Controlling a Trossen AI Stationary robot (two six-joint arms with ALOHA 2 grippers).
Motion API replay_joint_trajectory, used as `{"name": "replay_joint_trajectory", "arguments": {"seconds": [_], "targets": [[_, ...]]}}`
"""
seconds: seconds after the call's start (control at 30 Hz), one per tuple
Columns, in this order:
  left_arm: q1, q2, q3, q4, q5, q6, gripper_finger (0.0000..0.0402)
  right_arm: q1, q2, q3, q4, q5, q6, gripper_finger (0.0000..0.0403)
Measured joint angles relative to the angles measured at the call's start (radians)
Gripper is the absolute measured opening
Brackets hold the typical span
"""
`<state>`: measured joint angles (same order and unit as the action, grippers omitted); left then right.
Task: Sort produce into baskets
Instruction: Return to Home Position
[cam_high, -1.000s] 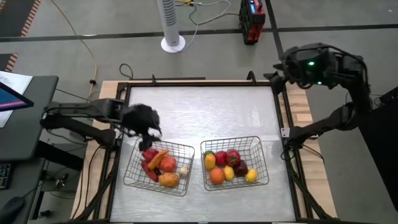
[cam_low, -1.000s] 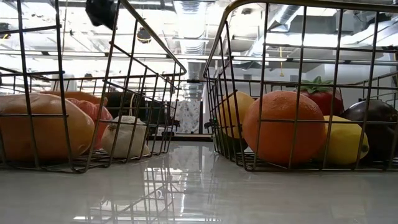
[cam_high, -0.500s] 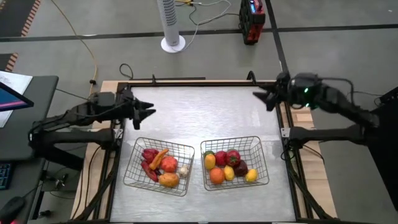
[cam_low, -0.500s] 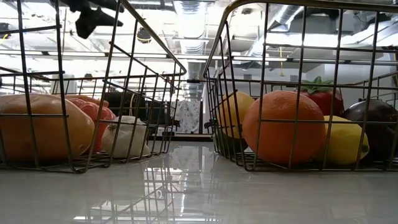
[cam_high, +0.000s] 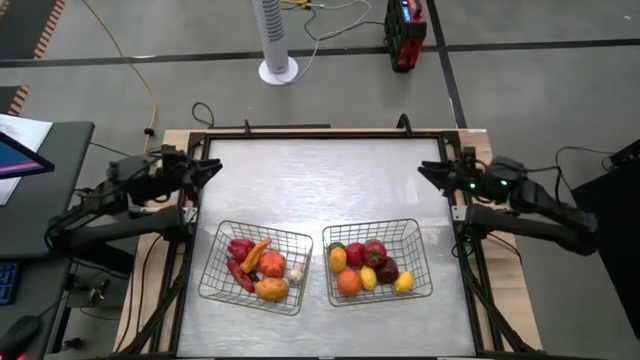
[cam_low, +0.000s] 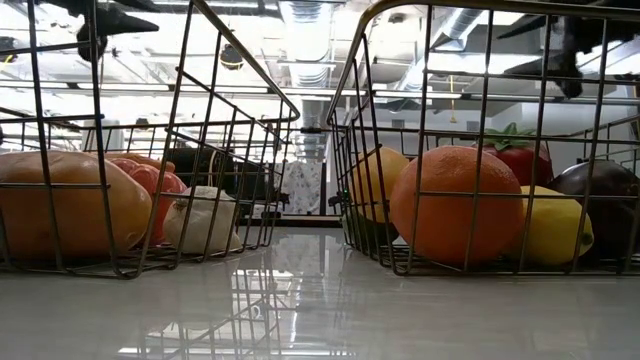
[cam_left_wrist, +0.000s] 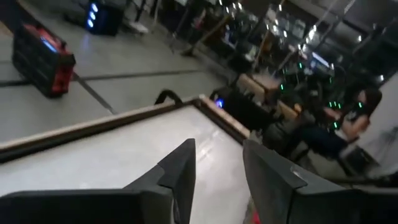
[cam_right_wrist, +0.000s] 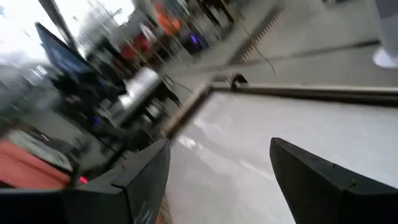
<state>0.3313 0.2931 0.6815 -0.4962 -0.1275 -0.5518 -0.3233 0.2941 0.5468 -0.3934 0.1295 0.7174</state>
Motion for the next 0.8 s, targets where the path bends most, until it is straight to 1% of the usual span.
{"name": "replay_joint_trajectory", "arguments": {"seconds": [0.13,0.27,0.4,0.67,0.8], "targets": [[0.0,-0.059,-0.036,-0.001,-0.039,-0.021,0.0102,0.0,-0.153,-0.076,0.025,0.029,0.024,0.0302],[0.0,-0.104,-0.129,0.103,-0.012,-0.078,0.0081,0.0,-0.292,-0.151,0.049,0.064,0.061,0.0302],[-0.002,-0.127,-0.25,0.272,0.01,-0.124,0.0058,0.003,-0.273,-0.181,0.033,0.062,0.074,0.0302],[-0.005,-0.145,-0.47,0.633,-0.009,-0.203,0.0016,0.003,-0.292,-0.27,0.189,0.028,0.091,0.0302],[-0.005,-0.144,-0.551,0.728,-0.019,-0.25,0.0003,0.002,-0.29,-0.361,0.309,0.003,0.128,0.0302]]}}
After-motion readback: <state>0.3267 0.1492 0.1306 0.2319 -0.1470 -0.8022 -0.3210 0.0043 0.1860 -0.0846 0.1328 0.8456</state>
